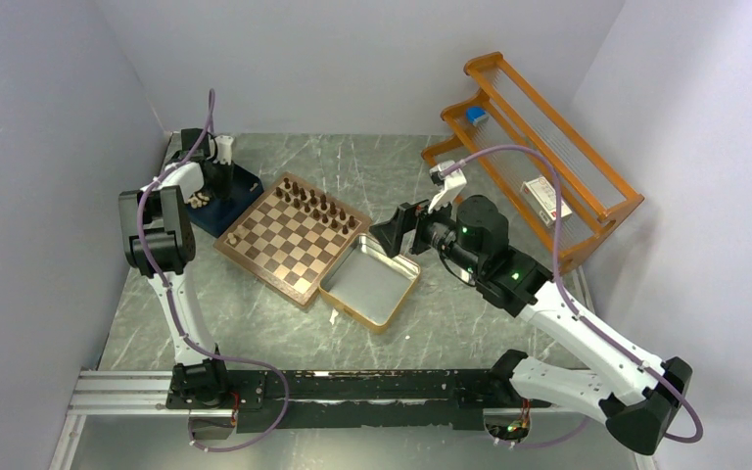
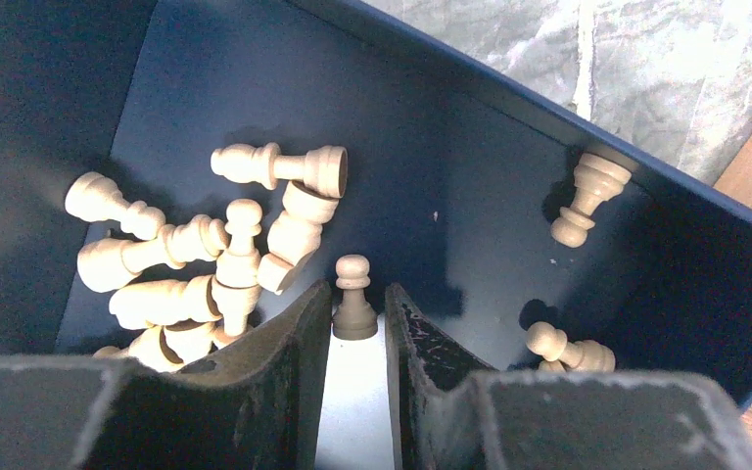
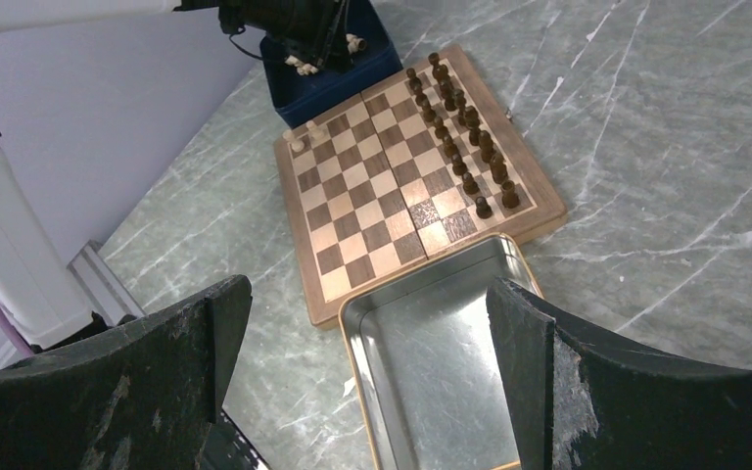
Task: Set up the chess pieces on the board
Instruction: Pick up the chess piece from the storage box, then place the chess piece on the chessboard.
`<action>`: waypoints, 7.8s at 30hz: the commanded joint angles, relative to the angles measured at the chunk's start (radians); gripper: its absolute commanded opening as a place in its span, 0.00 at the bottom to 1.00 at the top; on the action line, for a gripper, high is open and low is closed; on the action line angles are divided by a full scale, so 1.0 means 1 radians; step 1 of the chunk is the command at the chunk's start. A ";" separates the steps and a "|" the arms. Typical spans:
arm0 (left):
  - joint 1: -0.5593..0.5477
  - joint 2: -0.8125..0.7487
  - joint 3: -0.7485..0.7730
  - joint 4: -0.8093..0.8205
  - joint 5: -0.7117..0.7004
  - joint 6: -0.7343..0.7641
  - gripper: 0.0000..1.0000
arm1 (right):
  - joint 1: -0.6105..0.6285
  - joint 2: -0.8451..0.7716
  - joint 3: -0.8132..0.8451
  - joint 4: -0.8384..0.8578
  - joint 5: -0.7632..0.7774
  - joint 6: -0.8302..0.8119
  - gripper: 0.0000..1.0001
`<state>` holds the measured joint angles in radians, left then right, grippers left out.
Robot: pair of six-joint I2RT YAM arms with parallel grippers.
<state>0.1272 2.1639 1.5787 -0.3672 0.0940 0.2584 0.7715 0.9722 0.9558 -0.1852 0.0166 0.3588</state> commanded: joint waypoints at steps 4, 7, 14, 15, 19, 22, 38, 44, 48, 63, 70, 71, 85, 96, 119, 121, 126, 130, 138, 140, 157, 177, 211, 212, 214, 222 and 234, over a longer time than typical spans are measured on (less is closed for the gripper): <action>-0.012 -0.012 -0.006 -0.035 -0.010 0.001 0.30 | -0.006 -0.030 0.004 0.018 -0.004 0.004 0.95; -0.012 -0.003 0.001 -0.047 -0.015 -0.002 0.28 | -0.006 -0.034 0.003 0.021 -0.004 0.003 0.95; -0.012 0.004 0.011 -0.060 -0.024 -0.019 0.25 | -0.005 -0.033 0.004 0.024 -0.009 0.011 0.95; -0.012 0.004 0.014 -0.065 -0.030 -0.023 0.25 | -0.005 -0.033 0.003 0.025 -0.011 0.011 0.95; -0.012 -0.009 0.028 -0.077 -0.020 -0.035 0.20 | -0.006 -0.033 0.006 0.028 -0.013 0.016 0.95; -0.012 -0.047 0.018 -0.058 0.015 -0.058 0.20 | -0.005 -0.035 0.005 0.030 -0.012 0.025 0.95; -0.012 -0.116 0.034 -0.088 -0.019 -0.151 0.19 | -0.006 -0.047 -0.034 0.061 -0.035 0.076 0.94; -0.012 -0.194 0.005 -0.071 -0.014 -0.178 0.18 | -0.006 -0.053 -0.086 0.107 -0.055 0.142 0.93; -0.012 -0.265 -0.036 -0.040 0.050 -0.199 0.18 | -0.006 -0.024 -0.089 0.120 -0.055 0.186 0.93; -0.176 -0.645 -0.351 0.105 0.342 -0.271 0.19 | -0.160 0.253 0.068 0.160 -0.278 0.199 0.77; -0.327 -0.764 -0.459 0.126 0.457 -0.234 0.18 | -0.252 0.403 0.121 0.221 -0.483 0.296 0.48; -0.349 -0.788 -0.473 0.138 0.466 -0.223 0.18 | -0.253 0.430 0.140 0.208 -0.500 0.297 0.46; -0.563 -0.917 -0.619 0.161 0.443 0.009 0.19 | -0.216 0.687 0.267 0.224 -0.713 0.460 0.43; -0.614 -0.914 -0.620 0.153 0.382 0.052 0.19 | -0.193 0.742 0.253 0.244 -0.774 0.487 0.44; -0.633 -0.973 -0.667 0.182 0.352 0.081 0.18 | -0.143 0.771 0.204 0.343 -0.797 0.559 0.25; -0.633 -0.974 -0.669 0.185 0.344 0.077 0.18 | -0.143 0.769 0.201 0.334 -0.790 0.552 0.21; -0.633 -0.971 -0.665 0.179 0.322 0.070 0.19 | -0.143 0.773 0.202 0.307 -0.771 0.529 0.13; -0.633 -0.970 -0.670 0.175 0.290 0.066 0.18 | -0.144 0.775 0.216 0.251 -0.739 0.481 0.16; -0.633 -0.930 -0.652 0.110 0.029 -0.173 0.16 | -0.195 0.706 0.172 0.242 -0.632 0.479 0.37; -0.633 -0.942 -0.669 0.118 -0.035 -0.273 0.16 | -0.213 0.678 0.150 0.255 -0.617 0.481 0.41; -0.636 -0.997 -1.046 0.533 -0.217 -0.636 0.16 | -0.257 0.420 0.055 0.194 -0.535 0.379 1.00; -0.726 -1.003 -1.254 0.804 -0.180 -0.625 0.19 | -0.257 0.391 0.006 0.232 -0.538 0.404 1.00; -0.799 -0.900 -1.321 0.956 -0.272 -0.560 0.25 | -0.256 0.342 -0.011 0.228 -0.547 0.371 1.00; -0.801 -0.906 -1.326 0.958 -0.275 -0.563 0.27 | -0.257 0.343 -0.013 0.232 -0.547 0.372 1.00; -0.806 -0.922 -1.331 0.953 -0.288 -0.565 0.29 | -0.257 0.343 -0.018 0.241 -0.550 0.378 1.00; -0.820 -0.946 -1.337 0.937 -0.312 -0.564 0.32 | -0.258 0.334 -0.034 0.243 -0.551 0.375 1.00; -0.827 -0.928 -1.328 0.930 -0.342 -0.567 0.24 | -0.257 0.325 -0.047 0.253 -0.553 0.385 1.00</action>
<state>-0.6891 1.2327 0.2493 0.5339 -0.2249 -0.3141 0.5198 1.3197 0.9161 0.0376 -0.5274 0.7372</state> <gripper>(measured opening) 0.241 0.997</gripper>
